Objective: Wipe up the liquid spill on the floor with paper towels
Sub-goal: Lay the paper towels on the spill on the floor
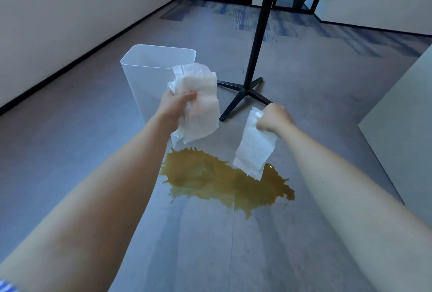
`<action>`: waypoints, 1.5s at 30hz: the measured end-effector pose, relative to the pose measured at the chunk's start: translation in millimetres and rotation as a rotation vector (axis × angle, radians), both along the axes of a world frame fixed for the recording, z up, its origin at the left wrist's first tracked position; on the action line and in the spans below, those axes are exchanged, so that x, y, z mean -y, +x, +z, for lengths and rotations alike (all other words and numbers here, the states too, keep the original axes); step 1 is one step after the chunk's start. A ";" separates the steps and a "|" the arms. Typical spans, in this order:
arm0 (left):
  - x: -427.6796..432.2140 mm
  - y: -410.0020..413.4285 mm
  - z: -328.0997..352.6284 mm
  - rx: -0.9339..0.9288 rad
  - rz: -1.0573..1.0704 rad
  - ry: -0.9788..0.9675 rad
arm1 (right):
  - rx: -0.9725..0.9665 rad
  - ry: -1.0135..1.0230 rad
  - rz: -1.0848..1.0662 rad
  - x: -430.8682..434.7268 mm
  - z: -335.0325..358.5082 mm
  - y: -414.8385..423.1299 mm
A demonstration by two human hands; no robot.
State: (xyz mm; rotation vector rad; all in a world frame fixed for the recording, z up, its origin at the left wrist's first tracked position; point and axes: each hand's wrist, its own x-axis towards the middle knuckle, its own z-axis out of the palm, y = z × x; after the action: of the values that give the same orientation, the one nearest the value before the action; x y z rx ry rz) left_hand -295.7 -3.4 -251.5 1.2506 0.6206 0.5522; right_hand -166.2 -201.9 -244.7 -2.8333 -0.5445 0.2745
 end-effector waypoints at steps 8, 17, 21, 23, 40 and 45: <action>10.9 8.3 -5.0 -0.036 -0.035 0.041 | -0.026 -0.224 0.013 15.8 -27.0 3.9; 19.7 19.3 -14.4 -0.077 -0.072 0.059 | -0.468 0.155 -0.008 -3.7 -52.2 -15.1; 18.2 18.6 -16.9 -0.093 -0.068 0.072 | -0.384 0.166 -0.063 -3.0 -69.0 -15.5; 17.9 17.4 -19.4 -0.094 -0.080 0.074 | -0.318 0.100 -0.071 2.2 -79.6 -16.6; 18.1 28.7 -42.5 -0.132 -0.099 0.085 | -0.088 -0.302 0.070 47.2 -149.0 16.1; 26.6 40.3 -49.7 -0.124 -0.115 0.075 | -0.064 -0.336 -0.006 63.5 -162.0 19.8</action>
State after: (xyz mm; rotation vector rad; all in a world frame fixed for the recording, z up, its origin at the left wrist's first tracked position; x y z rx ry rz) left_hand -255.4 -30.0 -301.3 1.3895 0.6320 0.4073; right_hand -146.5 -265.4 -406.7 -3.1330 -0.5192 0.4968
